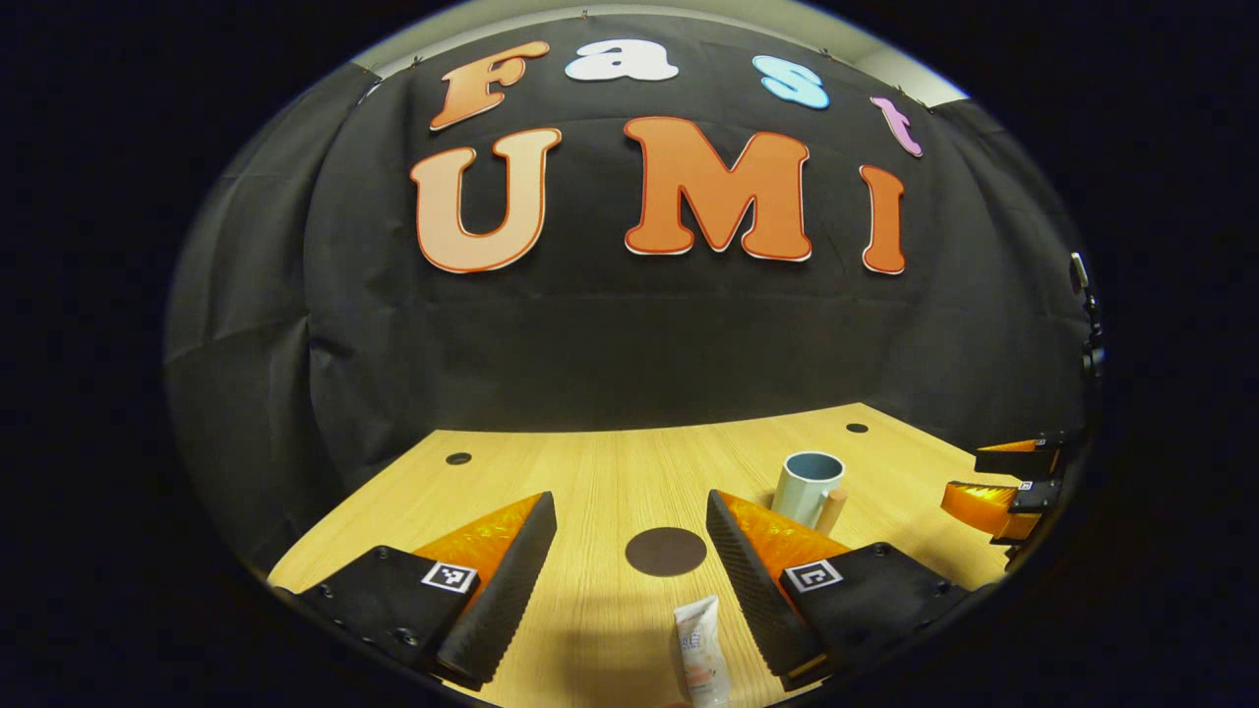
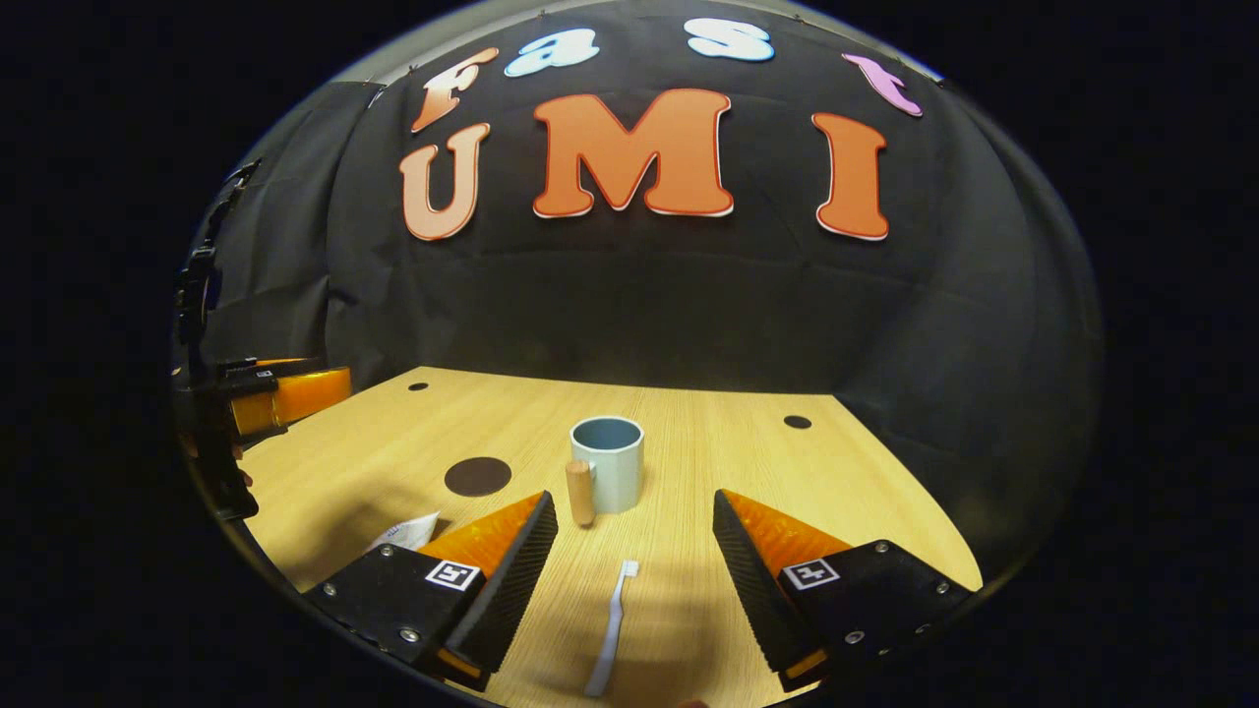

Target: Put the toothbrush and toothpaste on the desktop into the cup, then pick up the cup and place it on the coaster on the desktop.

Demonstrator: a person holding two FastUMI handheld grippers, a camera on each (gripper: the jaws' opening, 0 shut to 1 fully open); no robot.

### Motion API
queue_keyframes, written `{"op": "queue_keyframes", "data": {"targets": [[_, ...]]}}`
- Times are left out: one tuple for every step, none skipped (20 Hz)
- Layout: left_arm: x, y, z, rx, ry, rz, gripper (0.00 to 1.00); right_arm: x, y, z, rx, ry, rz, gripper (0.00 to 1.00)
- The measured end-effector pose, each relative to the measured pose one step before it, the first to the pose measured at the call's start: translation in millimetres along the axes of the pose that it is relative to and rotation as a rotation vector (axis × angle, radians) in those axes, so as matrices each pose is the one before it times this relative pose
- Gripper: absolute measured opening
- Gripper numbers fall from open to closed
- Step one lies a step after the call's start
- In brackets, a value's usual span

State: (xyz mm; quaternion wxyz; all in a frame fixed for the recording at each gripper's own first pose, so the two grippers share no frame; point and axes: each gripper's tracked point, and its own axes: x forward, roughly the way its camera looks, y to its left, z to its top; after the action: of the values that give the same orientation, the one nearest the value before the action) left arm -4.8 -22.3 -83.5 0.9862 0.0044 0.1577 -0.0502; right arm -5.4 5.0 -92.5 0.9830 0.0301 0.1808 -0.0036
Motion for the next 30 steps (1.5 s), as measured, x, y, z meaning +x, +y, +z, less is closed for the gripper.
{"op": "queue_keyframes", "data": {"targets": [[0.13, -2.60, -5.75, -0.00804, 0.02313, -0.01029, 0.98, 0.12, 3.93, -6.67, 0.01488, 0.02199, 0.01037, 0.96], [2.31, -2.35, -7.17, 0.00060, 0.02489, -0.00783, 0.98, 2.23, 1.31, -7.40, 0.01192, 0.02167, 0.01007, 0.96], [2.79, -0.79, -6.68, 0.00423, 0.02822, -0.00304, 0.98, 2.28, 0.32, -6.06, 0.00835, 0.02384, 0.00273, 0.96], [2.47, -0.87, -7.74, 0.00245, 0.02813, -0.00253, 0.97, 0.95, -0.75, -6.40, 0.00508, 0.02428, -0.00008, 0.95], [2.65, -2.39, -8.17, 0.00234, 0.03147, -0.00800, 0.98, 1.87, -0.49, -5.08, 0.00378, 0.02457, -0.00042, 0.95], [1.28, -2.16, -6.80, -0.00176, 0.02898, -0.00835, 0.98, 1.98, 0.12, -7.68, 0.00282, 0.02463, 0.00113, 0.95], [2.11, -2.18, -6.01, 0.00015, 0.02800, -0.00821, 0.97, 1.98, 0.26, -4.37, 0.00349, 0.02107, 0.00282, 0.95], [2.39, -0.78, -6.81, 0.00057, 0.02336, -0.00135, 0.98, 1.45, 1.18, -5.96, 0.00355, 0.02024, 0.00306, 0.95], [2.37, -0.01, -6.06, 0.00412, 0.02349, 0.00317, 0.96, 1.62, 1.39, -4.09, 0.00380, 0.01821, 0.00240, 0.95], [2.36, 0.46, -6.43, 0.00369, 0.01819, 0.00451, 0.97, 0.93, 0.33, -4.01, 0.00647, 0.01270, -0.00095, 0.95], [2.28, -0.76, -5.15, 0.00102, 0.02160, -0.00009, 0.98, 0.85, 0.30, -4.31, 0.00454, 0.01295, 0.00065, 0.95], [2.16, -3.35, -8.43, -0.00103, 0.02207, -0.00357, 0.97, 0.24, -0.61, -5.86, 0.00190, 0.01780, -0.00034, 0.95], [3.04, -1.91, -6.06, -0.00234, 0.02109, -0.00437, 0.98, 0.74, 0.56, -4.41, 0.00025, 0.01808, -0.00016, 0.95], [-0.80, 1.94, -3.89, -0.00365, 0.02177, -0.00381, 0.98, 1.76, 1.53, -5.14, -0.00059, 0.01778, 0.00153, 0.95], [0.46, 0.29, -4.06, -0.00241, 0.01857, -0.00355, 0.98, 2.08, -0.03, -4.77, 0.00006, 0.01660, -0.00144, 0.95], [1.11, -0.87, -4.59, -0.00124, 0.01942, -0.00254, 0.98, 2.66, 0.08, -5.31, -0.00026, 0.01614, -0.00154, 0.92], [0.85, -0.58, -4.11, 0.00105, 0.01859, -0.00400, 0.97, 2.35, 0.21, -3.96, 0.00075, 0.01751, -0.00206, 0.90], [-0.24, 0.16, -6.58, 0.00037, 0.02043, -0.00312, 0.98, 1.33, 0.27, -4.38, -0.00047, 0.01506, -0.00134, 0.89], [0.18, 0.11, -4.89, 0.00223, 0.02150, -0.00360, 0.98, 0.99, -0.19, -2.92, -0.00291, 0.01277, -0.00131, 0.89], [0.61, -1.78, -6.55, 0.00099, 0.01714, -0.00424, 0.98, 1.06, -0.02, -4.21, -0.00168, 0.01462, -0.00097, 0.87], [1.65, -3.36, -4.37, 0.00113, 0.01778, -0.00466, 0.98, 0.98, 0.46, -2.19, 0.00213, 0.01370, 0.00134, 0.86], [4.59, -3.24, -4.96, -0.00084, 0.01288, -0.00625, 0.98, -0.03, 0.82, -2.07, 0.00496, 0.01346, 0.00164, 0.78], [4.99, -5.75, -2.75, -0.00527, 0.01451, -0.01505, 0.97, 1.88, 1.36, -1.48, 0.00471, 0.00810, 0.00361, 0.82], [2.64, -4.99, -5.81, -0.01255, 0.02046, -0.01569, 0.95, 2.73, 0.85, -3.48, 0.00078, 0.00814, -0.00120, 0.80], [1.87, -3.11, -4.81, -0.00665, 0.02143, -0.00906, 0.94, 1.74, -0.33, -2.93, -0.00500, 0.01081, -0.00572, 0.80], [-0.03, 0.70, -4.04, -0.00064, 0.01374, -0.00217, 0.92, 1.68, -0.13, -2.79, -0.00666, 0.01214, -0.00595, 0.70], [1.34, -0.03, -3.82, -0.00013, 0.01198, -0.00052, 0.92, 1.64, -0.69, -1.69, -0.00500, 0.01122, -0.00571, 0.71], [0.12, -0.90, -3.28, -0.00145, 0.01147, -0.00361, 0.92, 1.13, -0.24, -1.69, -0.00130, 0.00772, -0.00204, 0.68], [1.17, -1.82, -3.18, -0.00811, 0.01156, -0.00609, 0.91, 1.08, 1.23, -0.89, 0.00150, 0.00677, -0.00179, 0.66], [2.24, -3.24, -2.41, -0.00957, 0.01453, -0.00807, 0.92, 0.24, 1.49, -1.00, -0.00088, 0.00676, -0.00151, 0.62]]}}
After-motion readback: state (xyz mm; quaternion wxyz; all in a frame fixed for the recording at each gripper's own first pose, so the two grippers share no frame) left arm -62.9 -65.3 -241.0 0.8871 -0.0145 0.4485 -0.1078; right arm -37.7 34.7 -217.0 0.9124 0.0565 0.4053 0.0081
